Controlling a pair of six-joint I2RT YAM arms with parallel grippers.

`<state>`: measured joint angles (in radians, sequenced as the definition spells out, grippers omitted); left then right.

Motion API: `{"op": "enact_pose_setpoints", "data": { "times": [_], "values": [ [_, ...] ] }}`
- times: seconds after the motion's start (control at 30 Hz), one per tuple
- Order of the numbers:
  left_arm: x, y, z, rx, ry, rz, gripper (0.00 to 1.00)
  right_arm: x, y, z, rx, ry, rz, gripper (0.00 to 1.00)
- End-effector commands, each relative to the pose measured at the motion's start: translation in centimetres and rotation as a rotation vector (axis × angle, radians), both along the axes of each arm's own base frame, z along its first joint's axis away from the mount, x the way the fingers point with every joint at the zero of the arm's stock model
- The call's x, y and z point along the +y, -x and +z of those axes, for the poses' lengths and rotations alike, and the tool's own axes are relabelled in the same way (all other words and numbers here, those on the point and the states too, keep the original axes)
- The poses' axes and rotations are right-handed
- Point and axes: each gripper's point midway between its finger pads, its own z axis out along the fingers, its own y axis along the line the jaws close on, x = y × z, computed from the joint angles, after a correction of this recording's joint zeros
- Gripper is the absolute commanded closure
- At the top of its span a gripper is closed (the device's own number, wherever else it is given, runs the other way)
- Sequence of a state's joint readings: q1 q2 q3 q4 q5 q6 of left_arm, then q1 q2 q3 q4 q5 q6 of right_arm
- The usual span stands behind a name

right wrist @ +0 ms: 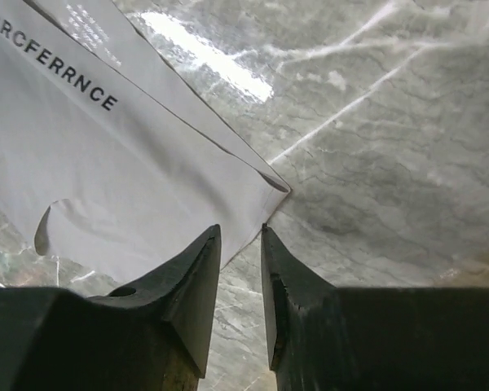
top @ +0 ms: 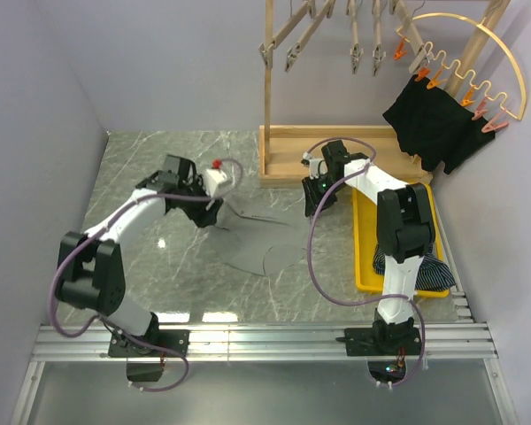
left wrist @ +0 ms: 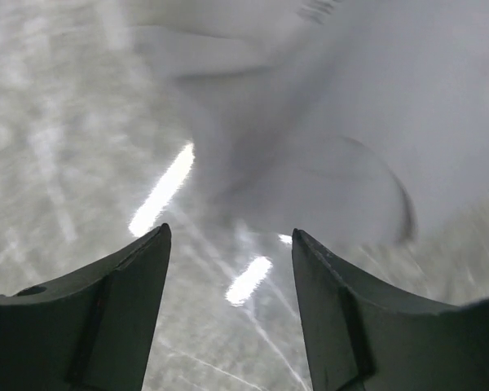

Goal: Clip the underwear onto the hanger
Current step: Flatten out the underwear at the center of the board.

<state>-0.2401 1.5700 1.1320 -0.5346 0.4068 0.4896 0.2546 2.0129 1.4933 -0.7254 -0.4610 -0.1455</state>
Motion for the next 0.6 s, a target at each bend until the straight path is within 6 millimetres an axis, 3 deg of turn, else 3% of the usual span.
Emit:
{"op": "enact_pose_setpoints", "data": {
  "times": [0.0,0.03,0.17,0.37,0.57],
  "values": [
    [-3.9,5.0,0.7,-0.087,0.006,-0.335,0.35,-0.9,-0.9,2.1,-0.047,0.022,-0.030,0.65],
    [-5.5,6.4,0.2,-0.114,-0.024,-0.429,0.36,-1.2,-0.8,2.5,-0.052,0.016,-0.032,0.65],
    [-7.4,9.7,-2.4,-0.157,-0.116,-0.565,0.43,-1.6,0.5,3.4,-0.033,-0.012,-0.029,0.66],
    [-10.0,11.2,-3.8,-0.180,-0.157,-0.683,0.52,-2.5,2.3,3.6,-0.003,-0.021,-0.019,0.67],
    [-11.7,13.1,-6.1,-0.159,-0.211,-0.799,0.52,-3.1,2.7,3.6,0.021,-0.035,-0.031,0.68]
  ]
}}
